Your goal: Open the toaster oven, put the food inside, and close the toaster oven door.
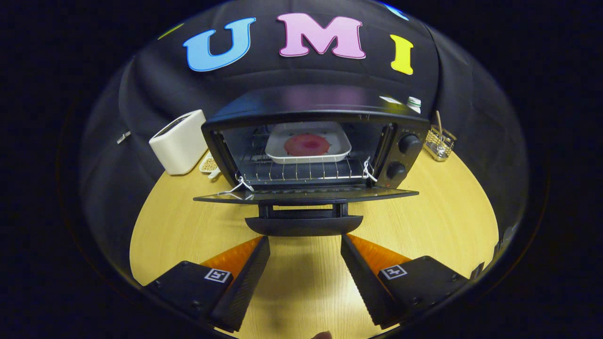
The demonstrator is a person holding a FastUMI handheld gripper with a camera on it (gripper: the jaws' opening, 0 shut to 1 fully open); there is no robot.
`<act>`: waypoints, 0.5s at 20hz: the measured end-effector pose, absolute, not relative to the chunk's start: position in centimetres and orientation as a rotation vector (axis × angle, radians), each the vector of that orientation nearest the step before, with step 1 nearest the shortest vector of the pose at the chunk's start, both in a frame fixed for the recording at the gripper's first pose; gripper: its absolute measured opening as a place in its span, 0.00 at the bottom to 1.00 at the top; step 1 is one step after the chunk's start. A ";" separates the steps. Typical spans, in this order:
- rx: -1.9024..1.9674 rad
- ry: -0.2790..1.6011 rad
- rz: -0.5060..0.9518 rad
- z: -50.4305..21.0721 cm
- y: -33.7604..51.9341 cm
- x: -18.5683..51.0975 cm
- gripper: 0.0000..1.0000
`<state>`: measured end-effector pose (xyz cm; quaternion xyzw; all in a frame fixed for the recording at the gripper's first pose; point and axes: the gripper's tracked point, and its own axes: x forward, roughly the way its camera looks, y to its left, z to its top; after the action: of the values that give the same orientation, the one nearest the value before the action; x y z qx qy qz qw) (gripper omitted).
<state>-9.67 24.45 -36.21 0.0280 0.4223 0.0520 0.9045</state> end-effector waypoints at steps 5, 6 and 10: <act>0.083 0.799 0.120 -32.6 24.4 -7.5 0.99; 0.084 0.774 0.124 -31.4 24.4 -7.1 0.99; 0.086 0.658 0.136 -26.9 23.6 -6.0 0.99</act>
<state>-6.03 23.63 -26.91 0.0420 0.3230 0.0669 0.9431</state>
